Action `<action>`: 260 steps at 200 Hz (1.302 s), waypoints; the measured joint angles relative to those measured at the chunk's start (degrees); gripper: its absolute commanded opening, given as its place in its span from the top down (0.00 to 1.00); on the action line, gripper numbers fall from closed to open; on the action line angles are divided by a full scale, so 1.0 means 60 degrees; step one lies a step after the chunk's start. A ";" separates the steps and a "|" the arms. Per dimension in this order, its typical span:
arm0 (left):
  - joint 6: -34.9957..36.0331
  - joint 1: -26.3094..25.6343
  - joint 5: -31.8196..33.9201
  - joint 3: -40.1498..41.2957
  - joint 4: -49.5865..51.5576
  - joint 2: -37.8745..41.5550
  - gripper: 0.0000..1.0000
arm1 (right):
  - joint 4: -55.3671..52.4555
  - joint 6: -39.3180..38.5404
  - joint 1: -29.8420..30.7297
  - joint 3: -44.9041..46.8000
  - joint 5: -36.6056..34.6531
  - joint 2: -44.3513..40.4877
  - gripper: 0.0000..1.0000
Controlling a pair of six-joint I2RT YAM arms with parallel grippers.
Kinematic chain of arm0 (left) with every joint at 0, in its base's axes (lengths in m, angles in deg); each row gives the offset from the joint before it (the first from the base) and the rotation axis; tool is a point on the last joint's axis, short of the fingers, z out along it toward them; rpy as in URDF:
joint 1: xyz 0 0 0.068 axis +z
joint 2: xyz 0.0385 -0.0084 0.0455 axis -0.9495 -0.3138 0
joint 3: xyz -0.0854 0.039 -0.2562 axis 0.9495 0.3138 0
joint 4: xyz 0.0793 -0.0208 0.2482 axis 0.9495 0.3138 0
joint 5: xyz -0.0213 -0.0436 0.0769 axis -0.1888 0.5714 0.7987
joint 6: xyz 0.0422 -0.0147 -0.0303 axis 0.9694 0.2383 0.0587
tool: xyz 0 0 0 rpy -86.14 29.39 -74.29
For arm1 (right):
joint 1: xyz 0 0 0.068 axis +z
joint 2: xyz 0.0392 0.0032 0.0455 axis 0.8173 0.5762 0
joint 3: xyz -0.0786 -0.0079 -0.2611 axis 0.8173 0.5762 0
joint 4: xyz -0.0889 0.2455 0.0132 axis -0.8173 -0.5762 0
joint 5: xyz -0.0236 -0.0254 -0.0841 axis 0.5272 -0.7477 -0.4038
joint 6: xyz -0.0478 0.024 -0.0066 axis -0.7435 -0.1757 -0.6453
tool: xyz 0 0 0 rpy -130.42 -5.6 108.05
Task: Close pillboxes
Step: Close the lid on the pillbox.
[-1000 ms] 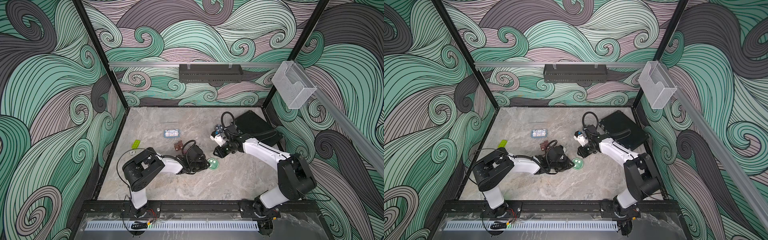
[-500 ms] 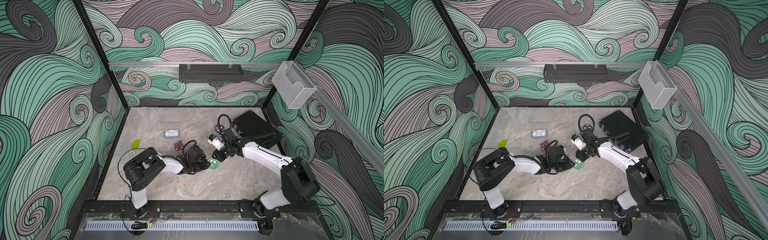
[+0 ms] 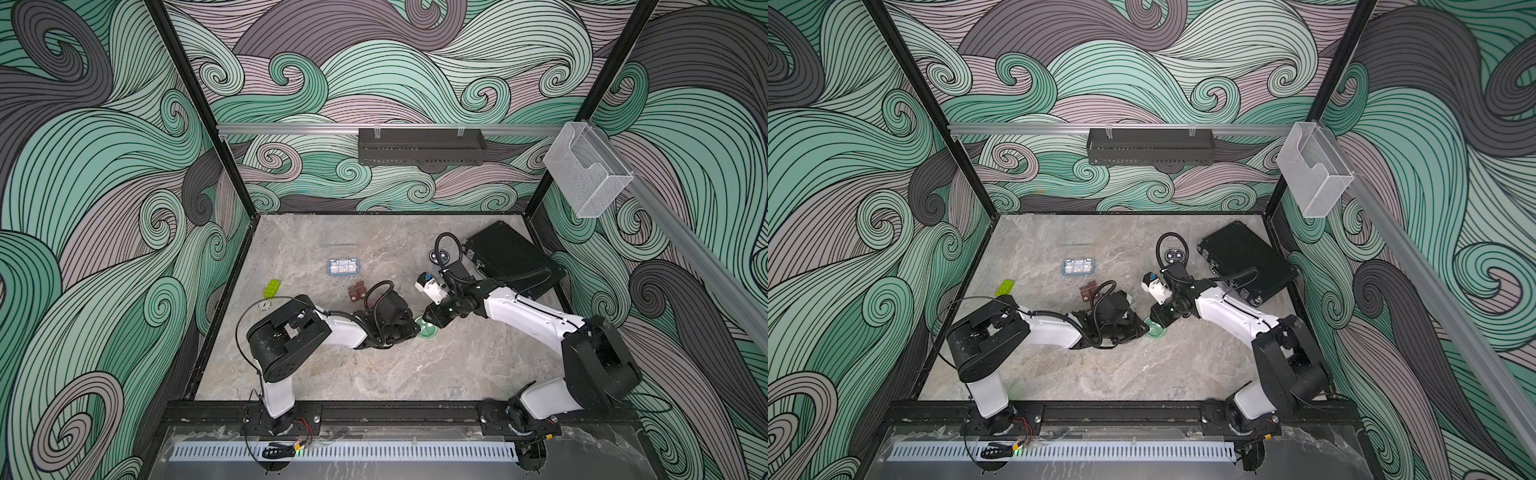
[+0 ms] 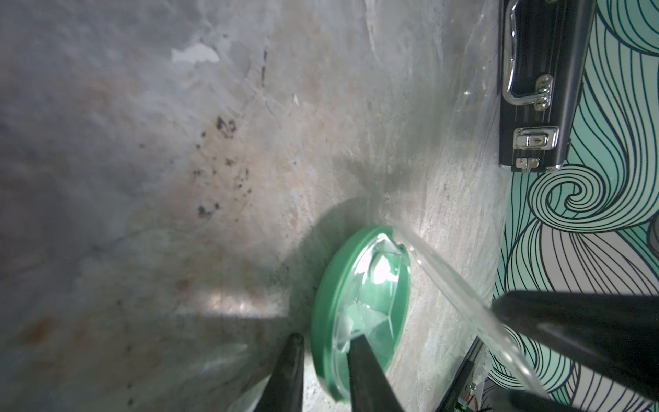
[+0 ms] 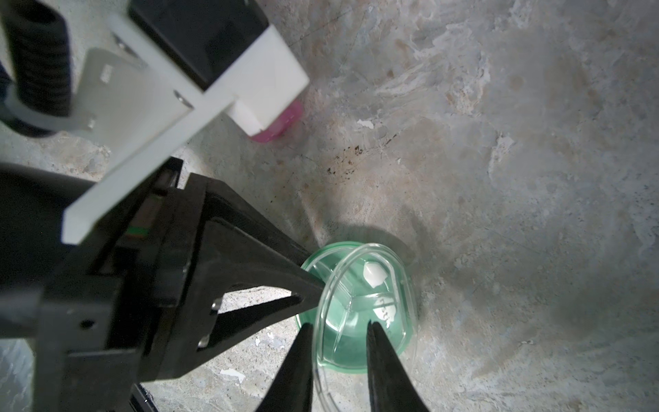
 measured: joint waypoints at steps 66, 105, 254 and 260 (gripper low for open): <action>0.0000 -0.0007 0.0160 0.0091 -0.0069 0.0066 0.72 | -0.0106 0.0404 0.0087 0.0011 0.0040 -0.0018 0.71; -0.0004 -0.0007 0.0244 0.0149 -0.0215 0.0117 0.66 | -0.0222 0.0641 0.0200 0.0011 0.0087 -0.0018 0.66; 0.0270 -0.0011 0.0991 0.0743 0.1031 0.1759 0.61 | -0.0375 0.1657 0.0401 -0.0011 0.0004 0.0535 0.72; 0.0273 -0.0011 0.0987 0.0743 0.1031 0.1752 0.61 | -0.0382 0.1672 0.0408 -0.0015 -0.0073 0.0554 0.72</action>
